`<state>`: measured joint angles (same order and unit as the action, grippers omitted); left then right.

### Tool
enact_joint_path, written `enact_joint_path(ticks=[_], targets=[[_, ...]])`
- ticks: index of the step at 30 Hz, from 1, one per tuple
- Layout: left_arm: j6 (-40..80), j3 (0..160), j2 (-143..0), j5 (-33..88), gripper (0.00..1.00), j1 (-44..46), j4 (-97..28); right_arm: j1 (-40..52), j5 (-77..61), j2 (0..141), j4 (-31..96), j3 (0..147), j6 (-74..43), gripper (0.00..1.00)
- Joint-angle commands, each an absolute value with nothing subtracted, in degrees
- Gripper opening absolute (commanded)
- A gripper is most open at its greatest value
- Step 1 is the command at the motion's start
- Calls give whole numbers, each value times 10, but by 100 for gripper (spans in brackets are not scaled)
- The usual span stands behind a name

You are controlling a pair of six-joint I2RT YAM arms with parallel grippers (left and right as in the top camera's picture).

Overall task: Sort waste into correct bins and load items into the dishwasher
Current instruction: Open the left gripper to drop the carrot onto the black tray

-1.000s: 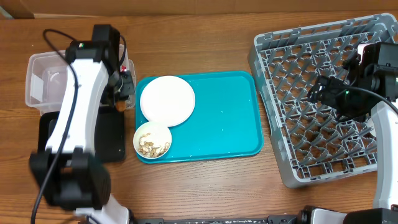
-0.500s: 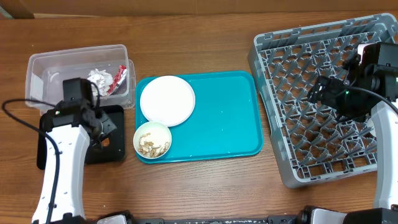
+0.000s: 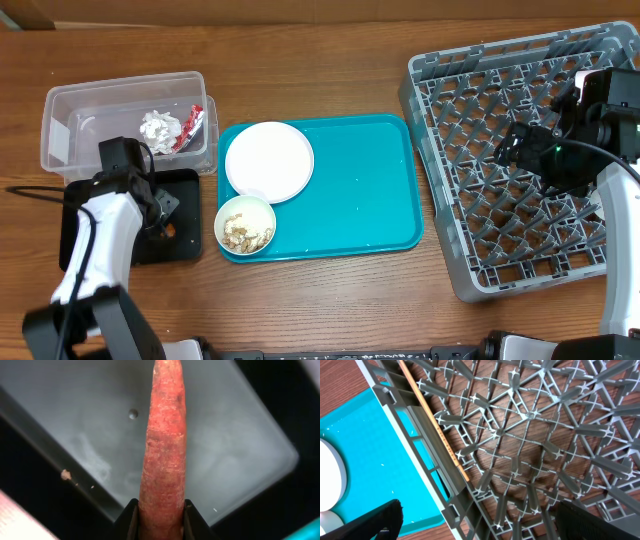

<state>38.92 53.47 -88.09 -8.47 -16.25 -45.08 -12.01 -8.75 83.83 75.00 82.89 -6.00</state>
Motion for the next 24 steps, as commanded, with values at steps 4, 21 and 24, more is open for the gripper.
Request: enact_joint_path(ticks=[4,21,24], targets=[[408,526,-935,-94,4,-166,-435,-121,-91,829,748,842,-62,100],[402,526,-940,-167,53,-197,-437,-121,-91,829,748,842,-62,100],[396,531,-939,-164,64,-197,-440,-121,-91,829,748,842,-62,100]])
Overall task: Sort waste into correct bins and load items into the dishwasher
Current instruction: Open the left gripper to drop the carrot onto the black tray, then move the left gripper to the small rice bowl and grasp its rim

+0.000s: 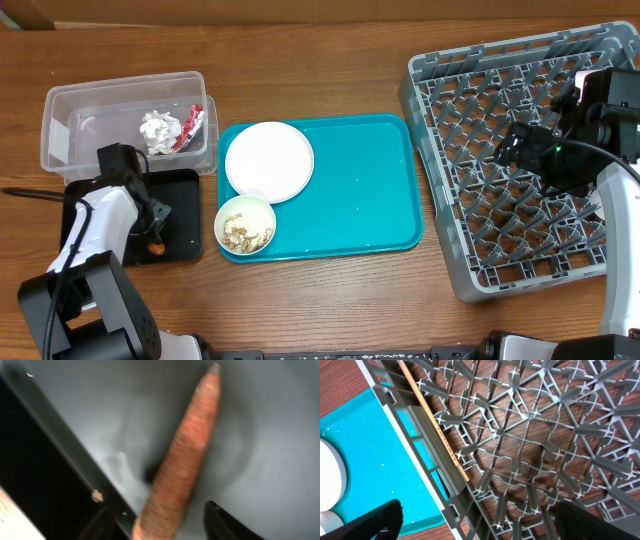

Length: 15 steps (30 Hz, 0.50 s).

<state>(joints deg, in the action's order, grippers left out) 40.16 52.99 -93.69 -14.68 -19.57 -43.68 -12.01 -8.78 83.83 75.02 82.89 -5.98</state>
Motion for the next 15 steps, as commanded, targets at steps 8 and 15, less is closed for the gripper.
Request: enact_joint_path(ticks=[8,15], targets=[[315,587,-893,-116,60,-157,-486,-121,-91,829,748,842,-62,100],[264,614,-827,-35,61,-34,-482,-121,-91,829,748,842,-62,100]])
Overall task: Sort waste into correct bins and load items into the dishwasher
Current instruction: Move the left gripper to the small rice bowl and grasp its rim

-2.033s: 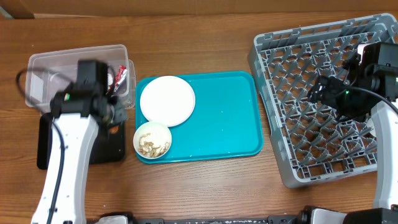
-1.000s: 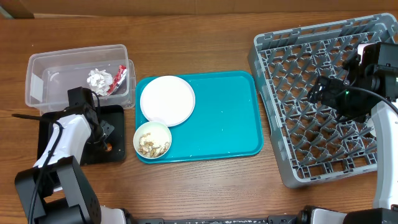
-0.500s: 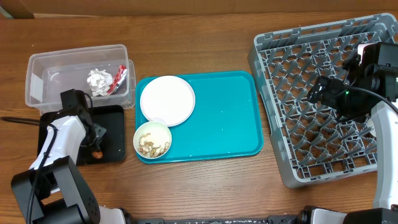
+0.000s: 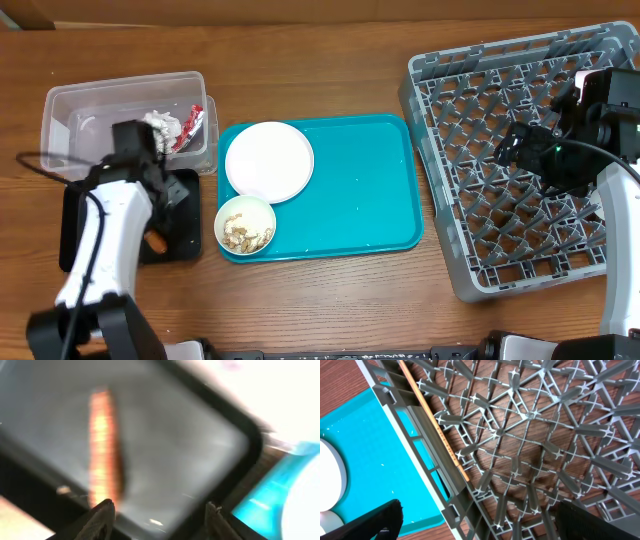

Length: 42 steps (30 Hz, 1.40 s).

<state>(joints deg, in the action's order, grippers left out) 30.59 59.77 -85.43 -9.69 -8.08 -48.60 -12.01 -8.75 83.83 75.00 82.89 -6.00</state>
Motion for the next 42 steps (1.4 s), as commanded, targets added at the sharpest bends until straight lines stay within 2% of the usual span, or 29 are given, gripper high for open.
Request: enact_joint_path(ticks=[1,4,8,16,21,26,30,32,35,42], targets=[[259,614,-824,-14,60,-8,-476,-121,-91,829,748,842,-62,100],[257,614,-829,0,57,65,-467,-121,-91,829,748,842,-62,100],[283,614,-854,0,59,165,-456,-121,-91,829,748,842,-62,100],[337,614,-936,3,58,238,-452,-121,-91,829,749,842,-62,100],[336,614,-965,9,51,242,-451,-121,-91,829,749,842,-62,100],[336,614,-983,-4,35,243,-443,-121,-91,829,749,842,-62,100],[336,614,-1011,-4,32,245,-451,-121,-91,829,750,842,-62,100],[336,614,-1025,-3,24,245,-452,-121,-91,829,750,842,-62,100],[336,614,-1035,-4,5,245,-451,-121,-91,829,750,842,-62,100],[329,623,-1025,-6,4,243,-456,-121,-91,829,750,842,-62,100]])
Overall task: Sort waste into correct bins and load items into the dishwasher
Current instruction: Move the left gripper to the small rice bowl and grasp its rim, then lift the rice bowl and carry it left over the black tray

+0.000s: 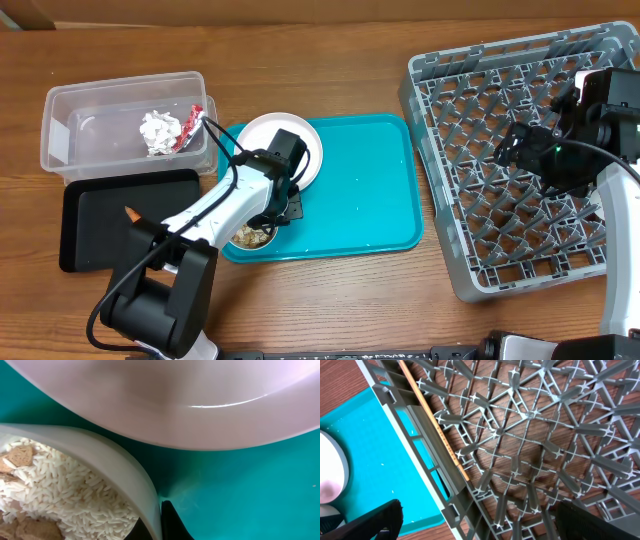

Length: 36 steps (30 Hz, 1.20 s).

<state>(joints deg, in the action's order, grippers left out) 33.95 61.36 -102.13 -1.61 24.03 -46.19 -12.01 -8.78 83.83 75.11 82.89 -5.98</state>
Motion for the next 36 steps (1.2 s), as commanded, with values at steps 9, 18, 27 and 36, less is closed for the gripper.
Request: enact_joint_path(ticks=[9,18,27,36], targets=[[328,660,-1022,-19,4,244,-542,-121,-91,829,751,842,-62,100],[319,672,-984,-32,4,243,-576,-121,-91,829,751,842,-62,100],[283,672,-881,-27,4,175,-593,-121,-91,829,753,842,-62,100],[147,672,-842,114,4,18,-588,-121,-91,829,753,842,-62,100]])
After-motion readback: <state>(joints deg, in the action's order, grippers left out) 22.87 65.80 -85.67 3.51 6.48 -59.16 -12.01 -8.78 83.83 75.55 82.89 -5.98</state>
